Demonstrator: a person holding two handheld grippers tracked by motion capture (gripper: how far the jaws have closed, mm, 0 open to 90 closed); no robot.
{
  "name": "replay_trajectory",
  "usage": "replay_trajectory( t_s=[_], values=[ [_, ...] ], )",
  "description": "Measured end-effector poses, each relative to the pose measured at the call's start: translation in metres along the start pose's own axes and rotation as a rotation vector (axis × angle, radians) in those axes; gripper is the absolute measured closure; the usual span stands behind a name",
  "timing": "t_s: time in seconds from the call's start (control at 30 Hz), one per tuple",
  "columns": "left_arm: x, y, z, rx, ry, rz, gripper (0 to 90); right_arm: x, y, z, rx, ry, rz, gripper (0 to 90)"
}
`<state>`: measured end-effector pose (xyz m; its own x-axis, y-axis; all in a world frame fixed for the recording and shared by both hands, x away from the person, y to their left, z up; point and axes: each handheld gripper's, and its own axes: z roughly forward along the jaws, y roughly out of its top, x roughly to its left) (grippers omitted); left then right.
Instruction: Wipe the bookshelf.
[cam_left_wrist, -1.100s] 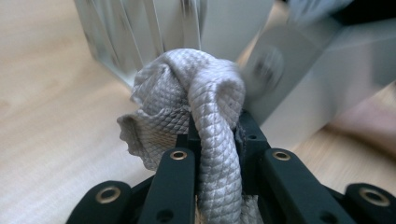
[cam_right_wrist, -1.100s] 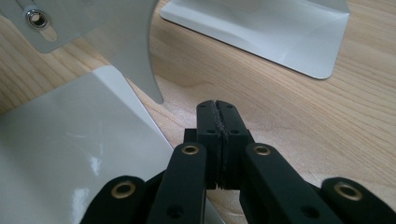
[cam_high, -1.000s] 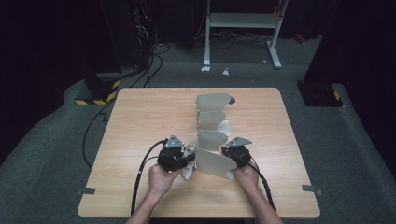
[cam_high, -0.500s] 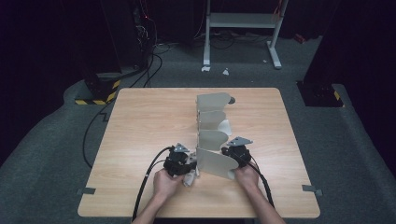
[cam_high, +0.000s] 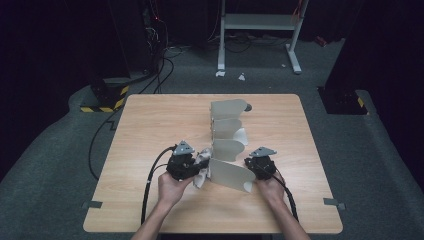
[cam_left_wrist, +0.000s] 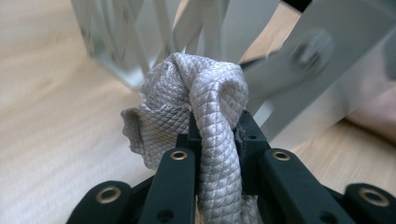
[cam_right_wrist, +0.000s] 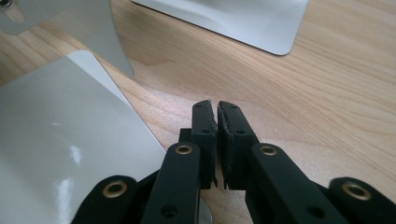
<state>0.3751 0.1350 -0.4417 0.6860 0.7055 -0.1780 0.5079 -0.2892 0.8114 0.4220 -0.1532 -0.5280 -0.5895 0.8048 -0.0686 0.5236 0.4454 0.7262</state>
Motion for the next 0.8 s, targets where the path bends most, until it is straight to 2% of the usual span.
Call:
replay_trajectory(
  t_s=[0.07,0.13,0.27,0.37,0.8],
  values=[
    [-0.001,0.005,-0.004,-0.023,-0.001,0.017,79.7,-0.001,-0.003,0.001,-0.027,0.007,-0.005,86.0],
    [-0.001,0.010,-0.006,-0.035,-0.002,0.019,79.7,-0.003,-0.003,0.001,-0.028,0.012,-0.003,87.0],
    [-0.001,0.023,-0.009,-0.054,0.006,0.040,79.7,0.001,-0.003,0.001,-0.027,-0.015,-0.031,87.3],
    [0.000,0.030,-0.008,-0.064,0.014,0.040,79.6,0.001,-0.003,0.001,-0.027,-0.015,-0.030,87.2],
    [0.008,0.029,0.005,-0.025,0.024,0.024,79.6,0.000,-0.003,0.001,-0.029,-0.006,-0.022,86.8]
  ],
)
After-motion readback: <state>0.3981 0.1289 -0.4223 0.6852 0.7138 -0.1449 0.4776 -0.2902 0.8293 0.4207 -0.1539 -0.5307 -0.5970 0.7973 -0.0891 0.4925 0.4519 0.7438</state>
